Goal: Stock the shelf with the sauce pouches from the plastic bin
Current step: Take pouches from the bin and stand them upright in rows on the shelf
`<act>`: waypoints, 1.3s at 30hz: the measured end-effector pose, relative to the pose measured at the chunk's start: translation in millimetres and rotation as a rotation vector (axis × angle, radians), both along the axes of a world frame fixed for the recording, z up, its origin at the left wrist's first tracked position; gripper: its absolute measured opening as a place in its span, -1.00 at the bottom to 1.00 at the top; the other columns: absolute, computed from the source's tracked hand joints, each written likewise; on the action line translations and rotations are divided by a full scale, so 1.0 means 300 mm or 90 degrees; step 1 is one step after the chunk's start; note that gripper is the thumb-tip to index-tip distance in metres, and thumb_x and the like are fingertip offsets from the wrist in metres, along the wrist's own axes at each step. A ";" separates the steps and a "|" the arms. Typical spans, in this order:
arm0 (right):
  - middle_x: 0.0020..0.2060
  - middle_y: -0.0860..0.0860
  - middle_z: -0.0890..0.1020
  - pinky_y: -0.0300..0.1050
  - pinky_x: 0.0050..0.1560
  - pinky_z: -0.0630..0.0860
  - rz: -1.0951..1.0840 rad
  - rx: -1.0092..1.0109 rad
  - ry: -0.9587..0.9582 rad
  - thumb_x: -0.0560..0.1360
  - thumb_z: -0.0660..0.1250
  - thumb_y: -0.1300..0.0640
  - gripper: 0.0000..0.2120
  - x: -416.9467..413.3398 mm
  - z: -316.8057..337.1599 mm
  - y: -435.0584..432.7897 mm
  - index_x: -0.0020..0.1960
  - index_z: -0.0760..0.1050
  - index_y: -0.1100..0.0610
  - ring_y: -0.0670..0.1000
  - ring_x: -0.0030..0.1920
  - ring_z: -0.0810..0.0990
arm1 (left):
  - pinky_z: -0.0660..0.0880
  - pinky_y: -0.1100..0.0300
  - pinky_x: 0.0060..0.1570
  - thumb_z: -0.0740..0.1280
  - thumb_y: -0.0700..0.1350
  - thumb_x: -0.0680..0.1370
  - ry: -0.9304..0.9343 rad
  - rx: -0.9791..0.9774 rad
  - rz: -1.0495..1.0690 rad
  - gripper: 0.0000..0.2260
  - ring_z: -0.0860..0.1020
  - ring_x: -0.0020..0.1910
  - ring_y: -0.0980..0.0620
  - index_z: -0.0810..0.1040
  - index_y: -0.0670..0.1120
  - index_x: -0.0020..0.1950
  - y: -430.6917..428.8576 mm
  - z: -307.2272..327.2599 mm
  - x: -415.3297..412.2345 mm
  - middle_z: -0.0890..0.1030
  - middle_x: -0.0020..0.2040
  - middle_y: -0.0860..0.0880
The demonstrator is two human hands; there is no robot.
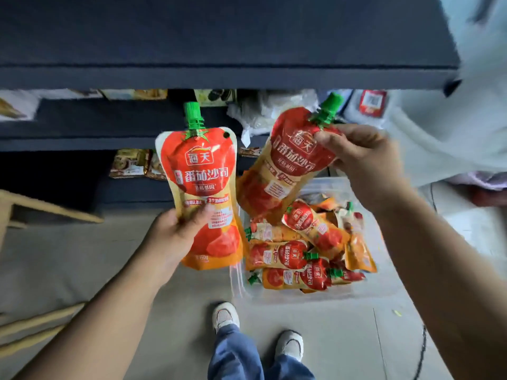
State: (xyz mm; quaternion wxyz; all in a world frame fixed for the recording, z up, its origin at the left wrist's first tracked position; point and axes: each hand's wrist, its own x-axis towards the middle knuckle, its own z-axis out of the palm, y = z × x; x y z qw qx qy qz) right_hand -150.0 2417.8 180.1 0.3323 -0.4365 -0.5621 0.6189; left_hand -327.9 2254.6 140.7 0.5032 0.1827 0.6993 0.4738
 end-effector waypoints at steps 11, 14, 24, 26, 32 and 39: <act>-0.39 0.04 0.68 -0.12 -0.30 0.60 0.019 0.013 0.308 0.43 0.38 0.15 -0.79 -0.039 0.935 -0.125 -0.37 0.62 0.14 -0.02 -0.37 0.66 | 0.56 -0.08 -0.03 0.54 0.31 -0.25 -0.083 0.210 0.016 -0.11 0.67 -0.08 -0.07 0.56 0.02 0.02 -0.027 0.814 0.159 0.70 -0.07 -0.07; -0.30 0.03 0.71 -0.09 -0.23 0.61 0.048 0.036 0.303 0.43 0.38 0.07 -0.84 -0.051 1.116 -0.173 -0.29 0.62 0.11 -0.01 -0.27 0.69 | 0.54 -0.09 -0.02 0.57 0.25 -0.15 -0.048 0.256 0.046 -0.31 0.67 -0.12 -0.06 0.60 0.07 -0.08 -0.075 0.999 0.178 0.71 -0.11 -0.06; -0.03 -0.03 0.66 0.02 0.05 0.58 0.168 0.171 0.203 0.44 0.32 -0.07 -0.72 -0.212 1.356 -0.391 0.12 0.44 -0.02 -0.01 -0.04 0.66 | 0.54 -0.11 0.03 0.52 0.13 0.09 0.031 0.356 0.179 -0.49 0.65 -0.10 -0.16 0.59 -0.06 -0.05 -0.233 1.299 0.031 0.71 -0.15 -0.11; 0.03 0.01 0.65 0.08 0.09 0.56 0.246 0.140 0.161 0.45 0.34 0.02 -0.67 -0.270 1.346 -0.422 0.19 0.39 0.00 0.04 0.00 0.66 | 0.54 -0.13 0.04 0.45 0.12 0.11 0.028 0.372 0.172 -0.51 0.65 -0.08 -0.15 0.58 -0.04 -0.02 -0.262 1.310 -0.051 0.71 -0.15 -0.09; -0.09 0.05 0.70 0.06 -0.03 0.59 0.219 0.084 0.201 0.44 0.35 0.13 -0.77 -0.520 1.348 -0.483 0.09 0.46 0.08 0.07 -0.09 0.69 | 0.54 -0.04 0.04 0.41 0.10 0.20 0.053 0.369 0.075 -0.60 0.66 -0.07 -0.07 0.57 0.00 -0.01 -0.324 1.336 -0.325 0.71 -0.13 -0.02; -0.05 0.06 0.68 0.12 0.05 0.57 0.130 0.120 0.198 0.42 0.39 0.10 -0.71 -0.794 1.351 -0.526 0.11 0.45 0.09 0.08 -0.06 0.68 | 0.54 0.04 -0.01 0.39 0.11 0.22 0.086 0.368 0.033 -0.61 0.65 -0.05 -0.03 0.56 0.02 0.00 -0.341 1.362 -0.607 0.71 -0.13 0.02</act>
